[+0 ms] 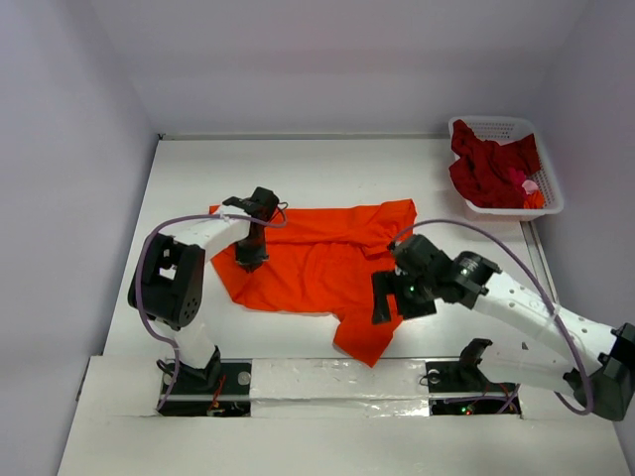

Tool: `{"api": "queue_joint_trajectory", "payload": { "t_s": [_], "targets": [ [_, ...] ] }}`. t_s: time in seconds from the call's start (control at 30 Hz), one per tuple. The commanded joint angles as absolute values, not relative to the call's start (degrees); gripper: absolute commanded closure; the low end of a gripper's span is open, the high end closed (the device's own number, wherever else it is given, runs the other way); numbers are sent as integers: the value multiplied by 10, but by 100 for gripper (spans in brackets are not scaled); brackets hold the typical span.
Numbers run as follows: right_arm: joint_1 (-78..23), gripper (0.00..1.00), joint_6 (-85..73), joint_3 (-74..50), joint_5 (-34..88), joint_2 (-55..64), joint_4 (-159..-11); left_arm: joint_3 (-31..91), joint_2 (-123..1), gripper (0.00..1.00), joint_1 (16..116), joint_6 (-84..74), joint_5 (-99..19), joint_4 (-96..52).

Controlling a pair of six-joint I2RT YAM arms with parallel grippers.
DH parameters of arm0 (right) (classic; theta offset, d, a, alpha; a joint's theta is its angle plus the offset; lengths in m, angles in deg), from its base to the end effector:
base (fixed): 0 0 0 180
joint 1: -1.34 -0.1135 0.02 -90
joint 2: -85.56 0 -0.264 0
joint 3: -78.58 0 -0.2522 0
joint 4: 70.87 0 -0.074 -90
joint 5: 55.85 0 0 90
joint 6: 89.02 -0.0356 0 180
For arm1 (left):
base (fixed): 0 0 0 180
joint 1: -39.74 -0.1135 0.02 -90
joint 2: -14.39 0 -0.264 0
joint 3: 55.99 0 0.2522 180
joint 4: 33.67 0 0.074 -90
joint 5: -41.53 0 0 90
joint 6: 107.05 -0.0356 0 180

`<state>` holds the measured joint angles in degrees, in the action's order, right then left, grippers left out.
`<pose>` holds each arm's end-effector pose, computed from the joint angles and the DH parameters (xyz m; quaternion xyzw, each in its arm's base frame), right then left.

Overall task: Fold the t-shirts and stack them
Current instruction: Fold the tshirt

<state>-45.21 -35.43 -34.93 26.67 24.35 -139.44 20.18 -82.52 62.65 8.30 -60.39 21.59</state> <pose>0.1294 0.1434 0.2704 -0.1008 0.9658 0.2002 0.1306 0.2920 -0.1154 0.1807 -0.0337 0.9867 0.0445 0.1528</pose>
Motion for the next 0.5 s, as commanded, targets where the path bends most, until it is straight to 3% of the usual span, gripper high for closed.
{"api": "queue_joint_trajectory", "payload": {
  "t_s": [0.0, 0.47],
  "targets": [
    [-508, 11, -405, -384, 279, 275, -1435, 227, -812, 100, 618, 87, -595, 220],
    [-515, 9, -597, -549, 195, 410, -1284, 244, -802, 100, 595, 93, -565, 216]
  ]
}}
